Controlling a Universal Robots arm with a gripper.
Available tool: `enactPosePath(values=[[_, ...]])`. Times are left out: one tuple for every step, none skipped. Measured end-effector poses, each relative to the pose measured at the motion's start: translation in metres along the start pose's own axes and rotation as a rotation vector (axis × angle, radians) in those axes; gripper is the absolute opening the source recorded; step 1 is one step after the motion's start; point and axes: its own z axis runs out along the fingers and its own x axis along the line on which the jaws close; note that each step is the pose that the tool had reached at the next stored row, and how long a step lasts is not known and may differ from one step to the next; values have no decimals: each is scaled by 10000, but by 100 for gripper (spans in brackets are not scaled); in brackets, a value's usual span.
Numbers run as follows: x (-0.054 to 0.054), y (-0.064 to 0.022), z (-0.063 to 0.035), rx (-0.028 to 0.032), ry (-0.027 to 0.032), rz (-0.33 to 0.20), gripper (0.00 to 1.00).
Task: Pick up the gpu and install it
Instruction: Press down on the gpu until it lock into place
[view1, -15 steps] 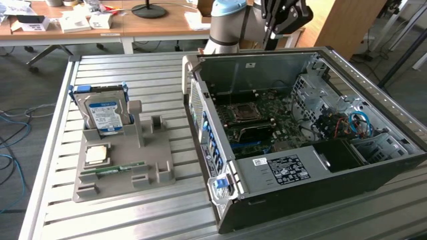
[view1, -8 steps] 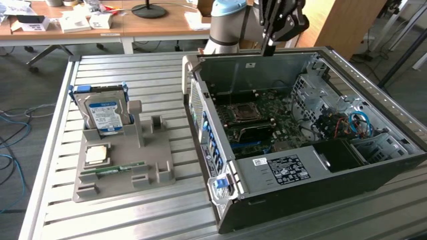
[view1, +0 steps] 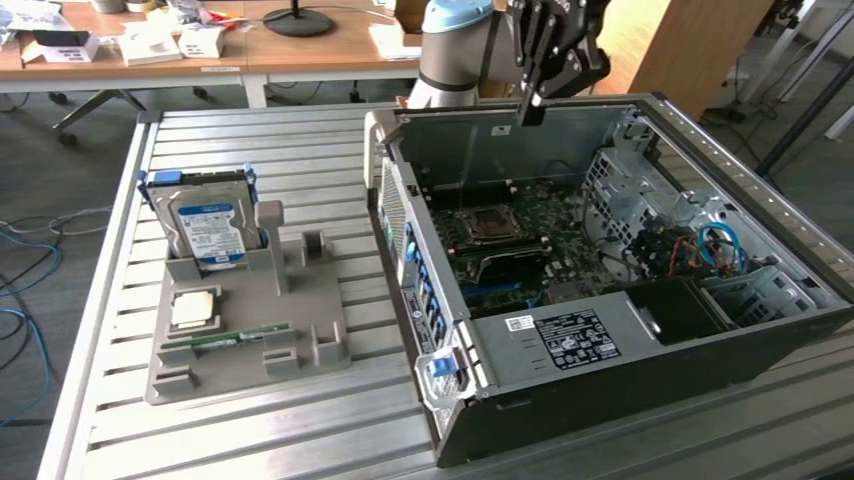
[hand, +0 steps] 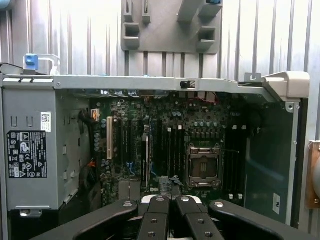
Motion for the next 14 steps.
enactPosePath(values=[[0,0,18,-1,0,0,11],[1,0,36,-1,0,0,11],[1,0,55,0,0,-1,11],[2,1,74,0,-1,-1,11],[2,1,92,0,-1,-2,11],[3,1,110,0,0,-2,11],[3,1,127,0,-1,-1,11],[4,1,145,0,0,-1,11],[4,1,164,-1,0,-2,11],[5,2,183,0,-1,-1,11],[5,2,201,0,-1,-1,11],[6,2,219,0,-1,-1,11],[7,2,237,0,-1,-1,11],[7,2,254,0,0,-1,11]])
